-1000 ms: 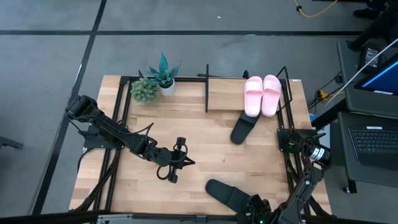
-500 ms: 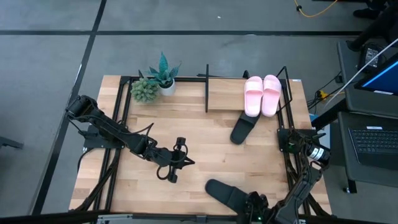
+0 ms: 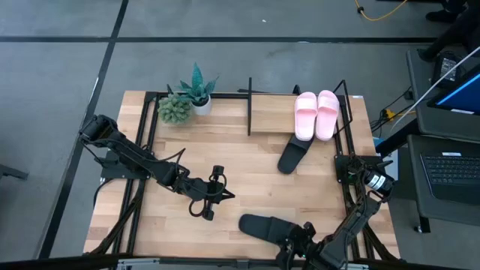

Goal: Pick and place slides into the shelf
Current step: Put the bottom black slide on the shelf

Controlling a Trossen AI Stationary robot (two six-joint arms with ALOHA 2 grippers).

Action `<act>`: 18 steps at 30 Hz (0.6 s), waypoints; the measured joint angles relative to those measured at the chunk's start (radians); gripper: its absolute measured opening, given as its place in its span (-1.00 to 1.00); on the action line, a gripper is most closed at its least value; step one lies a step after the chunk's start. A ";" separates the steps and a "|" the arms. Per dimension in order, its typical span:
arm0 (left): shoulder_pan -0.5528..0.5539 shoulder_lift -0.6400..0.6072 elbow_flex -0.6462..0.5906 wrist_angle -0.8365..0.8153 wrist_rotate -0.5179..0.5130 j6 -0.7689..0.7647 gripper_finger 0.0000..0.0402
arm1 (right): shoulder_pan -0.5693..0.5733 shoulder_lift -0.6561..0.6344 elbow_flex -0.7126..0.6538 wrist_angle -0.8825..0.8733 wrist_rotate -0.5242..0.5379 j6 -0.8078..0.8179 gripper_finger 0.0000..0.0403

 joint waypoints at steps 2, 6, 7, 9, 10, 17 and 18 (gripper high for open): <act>0.000 0.000 0.000 0.000 0.000 0.000 -1.00 | -0.013 0.000 0.000 -0.017 0.001 -0.015 0.23; 0.000 0.000 0.000 -0.001 0.000 0.000 -1.00 | -0.031 0.000 0.000 -0.054 0.001 -0.048 0.23; 0.000 0.000 0.000 -0.002 0.000 0.000 -1.00 | -0.035 0.000 0.000 -0.066 0.001 -0.054 0.23; 0.000 0.000 0.000 -0.005 0.000 0.000 -1.00 | -0.042 0.000 0.000 -0.087 0.001 -0.062 0.23; 0.000 0.000 0.000 -0.007 0.000 0.000 -1.00 | -0.045 0.000 0.000 -0.099 0.001 -0.070 0.23; 0.000 0.000 0.000 -0.008 0.000 0.001 -1.00 | -0.083 0.000 0.000 -0.148 0.007 -0.135 0.23; 0.000 0.000 0.000 -0.008 0.000 0.001 -1.00 | -0.088 0.000 0.000 -0.148 0.012 -0.155 0.23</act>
